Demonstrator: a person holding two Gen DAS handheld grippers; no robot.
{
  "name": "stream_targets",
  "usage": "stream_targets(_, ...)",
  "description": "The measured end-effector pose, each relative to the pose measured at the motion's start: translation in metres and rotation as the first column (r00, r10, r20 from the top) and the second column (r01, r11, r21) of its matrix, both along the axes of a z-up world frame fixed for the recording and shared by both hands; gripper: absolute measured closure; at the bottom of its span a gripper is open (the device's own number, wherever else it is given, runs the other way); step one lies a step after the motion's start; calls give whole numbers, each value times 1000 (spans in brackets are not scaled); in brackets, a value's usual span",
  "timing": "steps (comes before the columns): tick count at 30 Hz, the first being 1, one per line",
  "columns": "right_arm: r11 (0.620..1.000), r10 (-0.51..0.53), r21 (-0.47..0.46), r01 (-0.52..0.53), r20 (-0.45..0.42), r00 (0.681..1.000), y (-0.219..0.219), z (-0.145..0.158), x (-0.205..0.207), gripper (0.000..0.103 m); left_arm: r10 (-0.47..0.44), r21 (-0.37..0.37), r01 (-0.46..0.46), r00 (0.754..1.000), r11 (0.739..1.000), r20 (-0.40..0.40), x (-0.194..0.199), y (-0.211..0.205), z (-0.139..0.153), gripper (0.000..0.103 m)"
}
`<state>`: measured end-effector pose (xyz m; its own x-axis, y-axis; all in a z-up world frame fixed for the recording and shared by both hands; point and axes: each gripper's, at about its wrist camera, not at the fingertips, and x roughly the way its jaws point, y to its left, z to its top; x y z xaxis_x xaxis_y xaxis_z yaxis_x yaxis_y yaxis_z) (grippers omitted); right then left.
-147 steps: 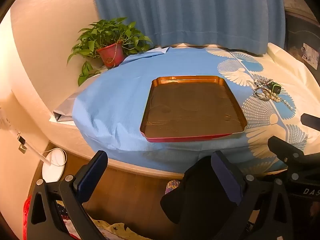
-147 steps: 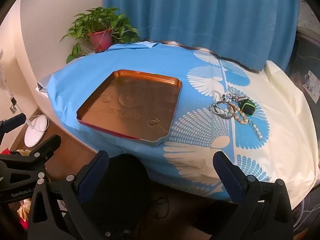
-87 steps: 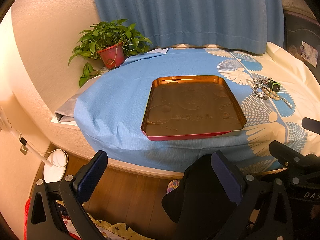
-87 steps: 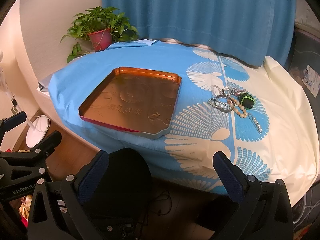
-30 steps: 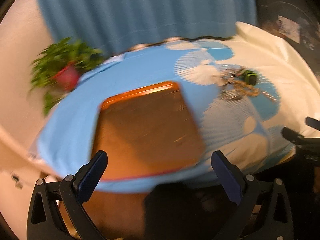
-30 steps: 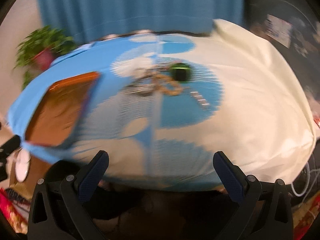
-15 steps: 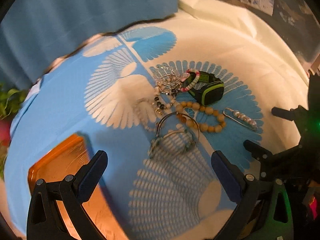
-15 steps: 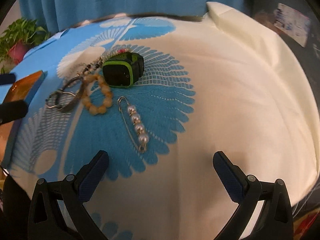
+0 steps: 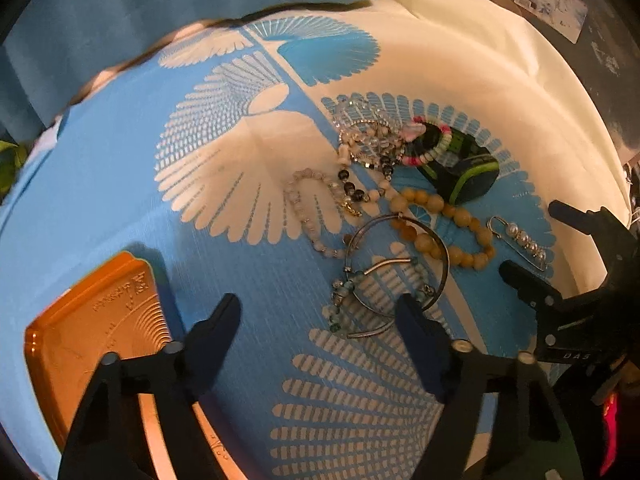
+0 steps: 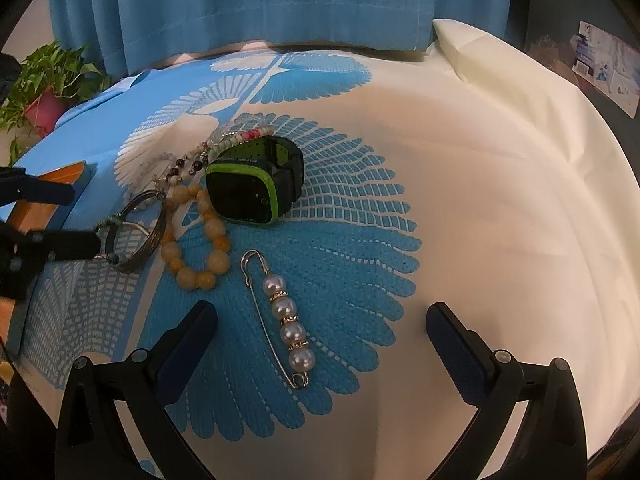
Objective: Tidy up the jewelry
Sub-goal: 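Grasp the pearl safety-pin brooch with the right tool while the left tool grasps a beaded bracelet, then carry the brooch and bracelet to the copper tray and open both tools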
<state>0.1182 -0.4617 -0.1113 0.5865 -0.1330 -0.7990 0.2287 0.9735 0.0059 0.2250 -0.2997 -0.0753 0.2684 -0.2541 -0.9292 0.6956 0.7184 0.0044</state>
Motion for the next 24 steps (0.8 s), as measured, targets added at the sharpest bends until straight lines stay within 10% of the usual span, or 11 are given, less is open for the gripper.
stream_targets(4,1000,14,-3,-14,16,1000,2,0,-3,4,-36,-61,34,998,998,-42,-3,0,-1,87)
stream_targets(6,999,51,-19,-50,49,998,9,5,-8,27,-46,-74,42,997,996,-55,-7,-2,1,99)
stream_targets(8,995,89,-43,-87,61,994,17,9,-9,83,-57,-80,53,997,995,-54,-10,-5,2,100)
stream_targets(9,994,107,-38,-105,56,993,21,10,-8,88,-54,-87,49,997,995,-51,-10,-4,4,100)
stream_targets(24,996,-4,-88,16,134,991,26,75,-48,91,36,-292,-4,994,956,104,-39,61,117,100)
